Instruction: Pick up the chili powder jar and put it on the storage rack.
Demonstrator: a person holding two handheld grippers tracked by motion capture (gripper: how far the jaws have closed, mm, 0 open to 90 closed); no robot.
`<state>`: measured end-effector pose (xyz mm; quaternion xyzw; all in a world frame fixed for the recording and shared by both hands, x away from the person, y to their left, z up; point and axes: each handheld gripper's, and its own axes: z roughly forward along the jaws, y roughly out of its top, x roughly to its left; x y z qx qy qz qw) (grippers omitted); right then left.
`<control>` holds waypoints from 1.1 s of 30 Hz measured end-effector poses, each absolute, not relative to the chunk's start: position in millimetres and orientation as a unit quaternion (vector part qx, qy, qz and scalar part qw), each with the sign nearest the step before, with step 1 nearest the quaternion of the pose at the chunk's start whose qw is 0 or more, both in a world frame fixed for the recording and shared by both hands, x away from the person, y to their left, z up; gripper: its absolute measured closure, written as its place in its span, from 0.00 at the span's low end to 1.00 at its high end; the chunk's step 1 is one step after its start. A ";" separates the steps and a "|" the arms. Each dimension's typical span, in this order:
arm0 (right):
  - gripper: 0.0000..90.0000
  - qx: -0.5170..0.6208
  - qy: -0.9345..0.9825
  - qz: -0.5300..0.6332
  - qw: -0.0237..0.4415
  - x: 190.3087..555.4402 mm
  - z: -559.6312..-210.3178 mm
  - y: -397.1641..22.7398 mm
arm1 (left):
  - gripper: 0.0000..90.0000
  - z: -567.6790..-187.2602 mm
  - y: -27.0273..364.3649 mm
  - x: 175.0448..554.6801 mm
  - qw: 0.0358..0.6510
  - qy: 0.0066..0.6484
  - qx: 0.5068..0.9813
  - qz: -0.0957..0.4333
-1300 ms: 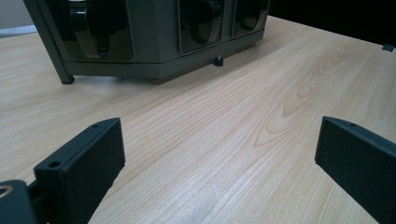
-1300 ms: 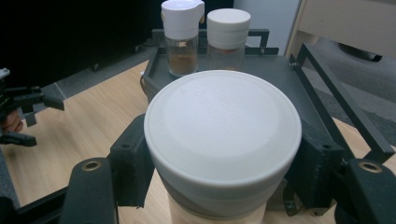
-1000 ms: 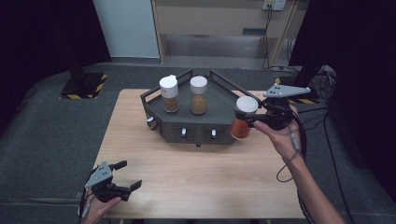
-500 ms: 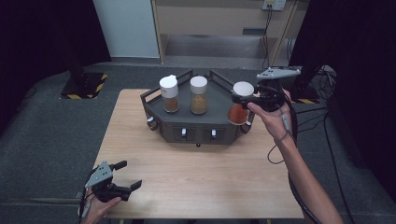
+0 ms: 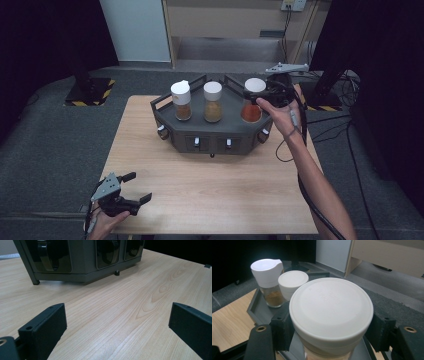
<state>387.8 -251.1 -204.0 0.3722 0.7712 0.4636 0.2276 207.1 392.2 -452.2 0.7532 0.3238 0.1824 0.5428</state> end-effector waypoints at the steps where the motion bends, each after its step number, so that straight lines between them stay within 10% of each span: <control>1: 0.37 0.373 0.772 0.462 0.227 390.2 -204.3 -249.0 | 0.01 -452.2 392.3 207.0 0.543 0.324 0.753 0.182; 33: 0.37 0.419 0.758 0.448 0.222 438.4 -247.0 -235.5 | 0.01 -452.8 392.7 208.0 0.543 0.325 0.753 0.180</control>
